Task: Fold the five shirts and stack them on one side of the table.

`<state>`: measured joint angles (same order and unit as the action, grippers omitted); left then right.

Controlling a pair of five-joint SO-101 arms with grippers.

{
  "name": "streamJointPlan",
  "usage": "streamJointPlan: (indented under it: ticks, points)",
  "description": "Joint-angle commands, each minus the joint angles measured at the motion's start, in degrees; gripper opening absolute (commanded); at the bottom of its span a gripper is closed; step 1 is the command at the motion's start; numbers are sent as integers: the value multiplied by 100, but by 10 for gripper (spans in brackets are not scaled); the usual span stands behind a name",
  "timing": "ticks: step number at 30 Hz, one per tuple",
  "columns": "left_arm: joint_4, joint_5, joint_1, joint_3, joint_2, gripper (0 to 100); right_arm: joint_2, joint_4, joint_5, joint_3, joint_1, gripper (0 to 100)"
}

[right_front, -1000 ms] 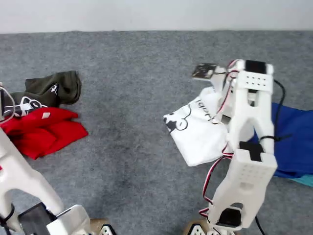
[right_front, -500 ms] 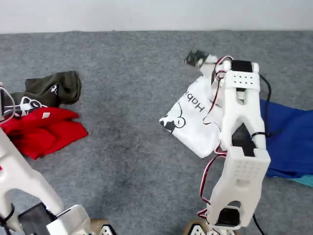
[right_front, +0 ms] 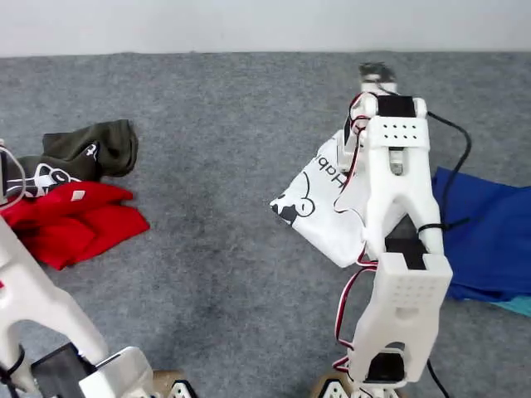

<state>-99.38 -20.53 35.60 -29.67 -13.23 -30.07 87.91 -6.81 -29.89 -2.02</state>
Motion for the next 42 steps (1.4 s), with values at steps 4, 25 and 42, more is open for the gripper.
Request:
streamJointPlan:
  ticks: [4, 25, 42]
  points:
    - [-114, -44, -9, -31, -176, 14, 418, 1323, -1521, -281, -444, 277]
    - [-114, -53, 9, -31, -220, 14, -1174, -497, -2602, -88, 75, 453]
    - [-114, -53, 18, -31, -220, 14, -2193, -365, -2558, -545, 180, 6]
